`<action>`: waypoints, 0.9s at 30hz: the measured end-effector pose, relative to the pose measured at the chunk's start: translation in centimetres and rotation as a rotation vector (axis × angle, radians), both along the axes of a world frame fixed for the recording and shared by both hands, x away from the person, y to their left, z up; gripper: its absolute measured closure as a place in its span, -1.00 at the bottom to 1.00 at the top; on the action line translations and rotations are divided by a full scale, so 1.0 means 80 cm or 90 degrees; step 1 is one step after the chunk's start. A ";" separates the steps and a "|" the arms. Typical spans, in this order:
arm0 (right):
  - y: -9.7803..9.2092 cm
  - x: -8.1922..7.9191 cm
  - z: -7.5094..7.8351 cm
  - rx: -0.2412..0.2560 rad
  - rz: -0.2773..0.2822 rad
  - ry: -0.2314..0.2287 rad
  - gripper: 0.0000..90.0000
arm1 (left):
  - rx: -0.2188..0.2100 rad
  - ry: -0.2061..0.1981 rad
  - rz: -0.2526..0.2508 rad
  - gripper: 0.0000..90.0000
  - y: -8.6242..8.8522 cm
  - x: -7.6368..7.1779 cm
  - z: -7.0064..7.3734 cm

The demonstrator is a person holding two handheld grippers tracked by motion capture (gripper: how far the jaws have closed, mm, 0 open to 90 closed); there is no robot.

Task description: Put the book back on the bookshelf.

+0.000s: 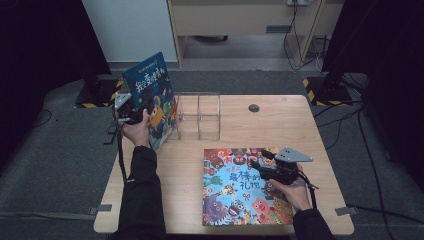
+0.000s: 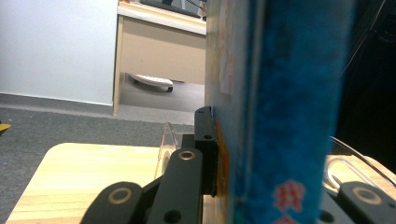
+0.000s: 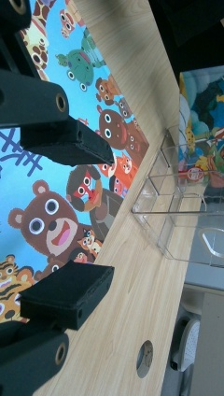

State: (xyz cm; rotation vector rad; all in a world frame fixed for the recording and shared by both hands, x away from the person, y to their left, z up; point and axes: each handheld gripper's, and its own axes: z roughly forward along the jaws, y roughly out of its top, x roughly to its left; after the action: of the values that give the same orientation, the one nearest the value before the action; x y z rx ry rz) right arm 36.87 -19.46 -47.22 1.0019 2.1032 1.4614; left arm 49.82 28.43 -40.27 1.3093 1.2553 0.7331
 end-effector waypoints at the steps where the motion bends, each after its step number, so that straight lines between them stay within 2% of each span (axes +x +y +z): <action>1: 0.000 0.000 0.000 0.000 0.001 0.000 -0.13 | -0.001 0.000 -0.001 0.83 0.001 0.000 -0.001; 11: 0.001 -0.001 0.002 0.000 0.001 -0.001 -0.13 | 0.009 0.024 -0.028 0.82 0.015 -0.025 -0.011; 16: 0.002 -0.001 0.002 -0.005 0.004 -0.001 -0.14 | 0.027 0.032 -0.043 0.82 0.016 -0.039 -0.018; 21: 0.002 -0.001 0.003 -0.006 0.004 -0.001 -0.14 | 0.017 0.020 -0.047 0.82 0.021 -0.049 -0.028; 27: 0.003 -0.002 0.004 -0.006 0.004 0.000 -0.14 | 0.010 0.019 -0.050 0.79 0.022 -0.053 -0.029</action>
State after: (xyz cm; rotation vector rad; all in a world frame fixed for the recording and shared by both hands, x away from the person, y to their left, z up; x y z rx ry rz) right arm 36.74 -19.26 -46.92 0.9922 2.1131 1.4544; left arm 45.60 30.20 -42.58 1.3791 1.2163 0.6717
